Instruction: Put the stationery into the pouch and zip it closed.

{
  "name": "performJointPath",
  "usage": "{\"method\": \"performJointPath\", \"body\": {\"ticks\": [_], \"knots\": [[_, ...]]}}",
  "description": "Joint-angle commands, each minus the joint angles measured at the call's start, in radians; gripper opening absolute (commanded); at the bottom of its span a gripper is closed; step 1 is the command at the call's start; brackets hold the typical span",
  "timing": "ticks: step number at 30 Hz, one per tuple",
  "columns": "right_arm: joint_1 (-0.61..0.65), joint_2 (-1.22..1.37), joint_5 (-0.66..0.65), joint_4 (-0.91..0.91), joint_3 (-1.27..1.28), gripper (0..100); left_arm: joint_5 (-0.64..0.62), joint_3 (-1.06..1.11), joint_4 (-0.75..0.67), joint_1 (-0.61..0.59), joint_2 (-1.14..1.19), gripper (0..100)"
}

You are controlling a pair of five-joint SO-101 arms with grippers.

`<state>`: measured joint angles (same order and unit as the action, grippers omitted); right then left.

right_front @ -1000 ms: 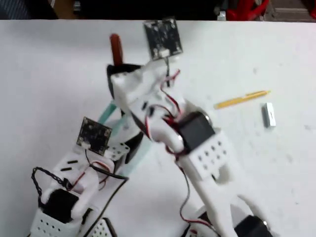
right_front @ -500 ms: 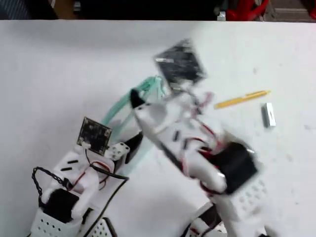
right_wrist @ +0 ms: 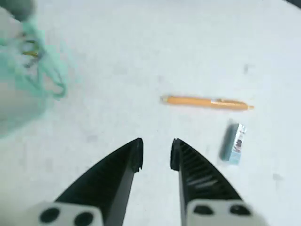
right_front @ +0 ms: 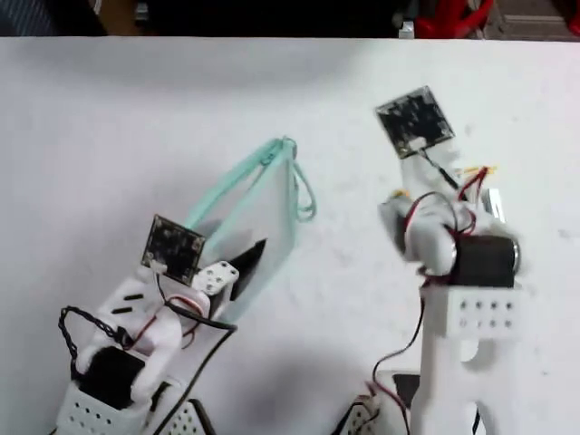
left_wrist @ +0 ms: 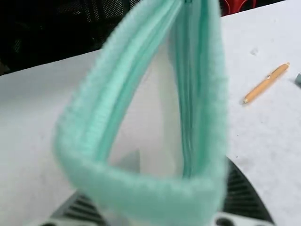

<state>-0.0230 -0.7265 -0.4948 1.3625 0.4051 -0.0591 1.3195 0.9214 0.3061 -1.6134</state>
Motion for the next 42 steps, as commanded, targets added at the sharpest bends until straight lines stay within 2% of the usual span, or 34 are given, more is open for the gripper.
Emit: {"method": "performJointPath", "body": {"ticks": [1, 4, 7, 9, 14, 18, 21, 27, 34, 42], "knots": [[-0.094, -0.008, -0.038, -0.222, 0.215, 11.2, -0.003, -0.026, -0.002, -0.004, -0.007, 24], [-0.125, -0.018, -0.097, -0.239, 0.304, 16.0, -0.003, -0.025, -0.002, -0.004, -0.007, 24], [-0.125, -0.018, -0.330, -0.225, 0.365, 16.5, -0.003, -0.025, -0.002, -0.004, -0.007, 24], [-0.127, -0.010, -0.411, -0.280, 0.423, 16.5, -0.003, -0.014, -0.006, -0.004, -0.007, 24], [-0.159, -0.010, -0.361, -0.611, 0.585, 14.4, -0.003, -0.005, -0.008, -0.004, -0.007, 24], [-0.157, -0.008, -0.430, -0.610, 0.634, 17.6, -0.003, -0.005, -0.002, -0.004, -0.007, 24], [-0.157, -0.008, -0.456, -0.694, 0.749, 18.3, -0.003, -0.005, -0.002, -0.004, -0.007, 24], [-0.145, -0.019, -0.459, -1.081, 1.054, 18.4, -0.003, -0.005, -0.002, -0.004, -0.007, 24], [-0.139, -0.018, -0.459, -1.465, 1.269, 18.5, -0.003, -0.005, -0.002, -0.004, -0.007, 24], [-0.147, -0.018, -0.459, -1.463, 1.269, 18.6, -0.006, -0.005, -0.002, -0.004, -0.007, 24]]}}
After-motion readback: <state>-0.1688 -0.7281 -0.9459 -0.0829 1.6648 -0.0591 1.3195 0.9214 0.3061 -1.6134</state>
